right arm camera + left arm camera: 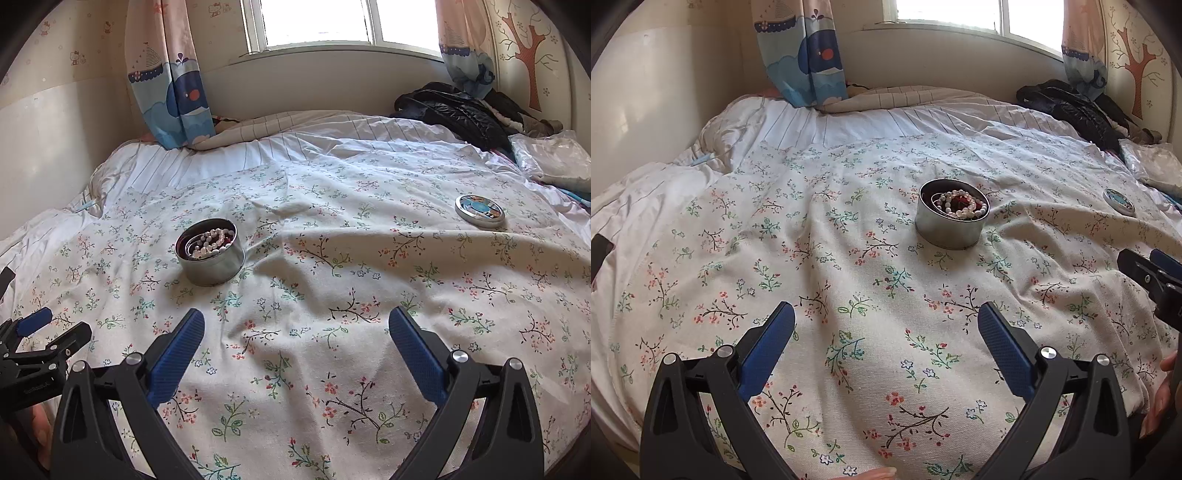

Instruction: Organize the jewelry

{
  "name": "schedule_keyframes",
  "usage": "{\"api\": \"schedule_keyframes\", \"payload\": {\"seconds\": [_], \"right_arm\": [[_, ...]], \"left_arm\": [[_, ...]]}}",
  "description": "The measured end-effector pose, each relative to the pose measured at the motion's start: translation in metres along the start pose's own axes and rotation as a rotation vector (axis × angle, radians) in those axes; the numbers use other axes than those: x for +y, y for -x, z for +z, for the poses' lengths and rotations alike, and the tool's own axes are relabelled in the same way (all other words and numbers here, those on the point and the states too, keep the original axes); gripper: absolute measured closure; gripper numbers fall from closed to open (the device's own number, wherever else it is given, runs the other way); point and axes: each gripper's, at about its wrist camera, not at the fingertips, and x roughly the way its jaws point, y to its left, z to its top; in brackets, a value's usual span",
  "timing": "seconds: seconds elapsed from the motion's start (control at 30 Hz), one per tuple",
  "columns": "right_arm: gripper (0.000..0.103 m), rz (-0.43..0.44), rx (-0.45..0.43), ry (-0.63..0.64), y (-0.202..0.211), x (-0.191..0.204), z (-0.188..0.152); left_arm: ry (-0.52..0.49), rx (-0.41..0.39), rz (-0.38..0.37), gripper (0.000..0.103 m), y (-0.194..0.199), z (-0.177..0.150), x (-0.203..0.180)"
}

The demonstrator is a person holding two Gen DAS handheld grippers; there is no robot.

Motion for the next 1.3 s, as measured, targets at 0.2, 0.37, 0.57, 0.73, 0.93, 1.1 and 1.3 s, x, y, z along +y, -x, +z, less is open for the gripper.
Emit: {"api": "schedule_keyframes", "payload": {"seconds": [0.2, 0.37, 0.57, 0.73, 0.93, 1.1, 1.3], "right_arm": [[0.007, 0.002, -0.001, -0.009, -0.0006, -0.0001, -0.0003], [0.007, 0.004, -0.003, -0.017, -0.0003, -0.0024, -0.0003], [0.007, 0.005, -0.003, -0.017, -0.0005, -0.0024, -0.0003], [0.007, 0.005, -0.003, -0.018, -0.0007, -0.0020, -0.0002], [0.007, 0.005, -0.004, -0.018, -0.0004, -0.0021, -0.0004], [0.007, 0.005, -0.003, -0.018, -0.0001, -0.0023, -0.0005], [0.007, 0.006, 0.000, -0.018, -0.0006, -0.0015, -0.0010]], "left_arm": [[0.004, 0.000, 0.005, 0.008, -0.0002, -0.0003, 0.0011], [0.010, -0.002, 0.006, 0.008, 0.0008, -0.0003, 0.0024], [0.024, 0.006, 0.011, 0.008, -0.0003, 0.0002, 0.0037], [0.027, 0.002, 0.012, 0.008, 0.0000, 0.0007, 0.0050], [0.031, 0.001, 0.008, 0.008, 0.0001, 0.0007, 0.0052], [0.029, 0.006, 0.024, 0.008, -0.0014, 0.0020, 0.0036], [0.013, -0.002, 0.024, 0.008, -0.0004, 0.0022, 0.0007]]}}
